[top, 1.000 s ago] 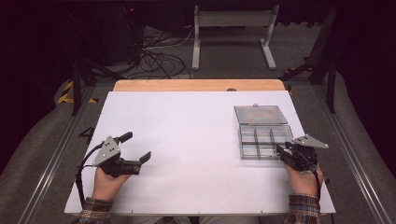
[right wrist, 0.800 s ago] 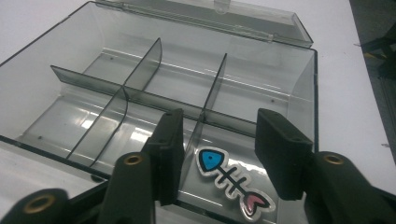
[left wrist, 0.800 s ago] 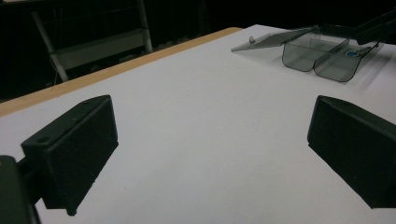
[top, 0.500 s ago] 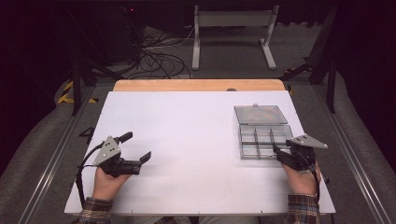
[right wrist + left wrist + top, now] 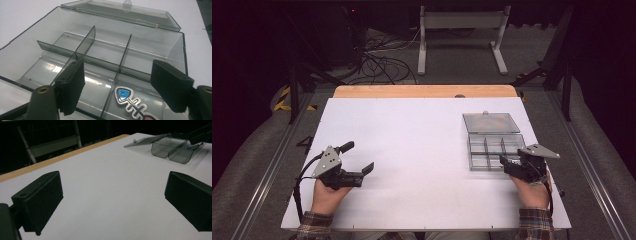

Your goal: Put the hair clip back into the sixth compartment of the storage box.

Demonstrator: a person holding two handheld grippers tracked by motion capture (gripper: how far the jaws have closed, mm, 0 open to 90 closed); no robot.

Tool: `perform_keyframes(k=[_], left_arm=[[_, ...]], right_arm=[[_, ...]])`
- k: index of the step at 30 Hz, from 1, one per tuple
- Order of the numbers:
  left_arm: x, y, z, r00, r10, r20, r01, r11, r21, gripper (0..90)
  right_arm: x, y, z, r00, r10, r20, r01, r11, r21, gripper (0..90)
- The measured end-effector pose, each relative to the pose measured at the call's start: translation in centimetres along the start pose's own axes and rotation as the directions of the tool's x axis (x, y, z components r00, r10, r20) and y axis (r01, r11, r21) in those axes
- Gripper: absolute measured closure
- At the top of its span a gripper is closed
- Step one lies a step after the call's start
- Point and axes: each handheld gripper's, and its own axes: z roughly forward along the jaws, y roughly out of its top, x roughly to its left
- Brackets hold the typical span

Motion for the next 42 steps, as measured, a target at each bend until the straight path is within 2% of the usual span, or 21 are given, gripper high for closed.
perform_keyframes(k=[25,42], left_arm=[[-0.12,0.03,0.04,1.0000,0.007,0.004,-0.007,1.0000,-0.007,2.6],[-0.11,0.00,0.10,1.0000,0.009,0.003,-0.009,1.0000,-0.004,2.5]], right_arm=[[-0.02,-0.01,0.66,0.9993,0.022,-0.030,-0.022,1.000,-0.014,1.6],[0.47,0.11,0.57,0.9976,0.008,-0.069,-0.014,0.996,-0.091,0.0]])
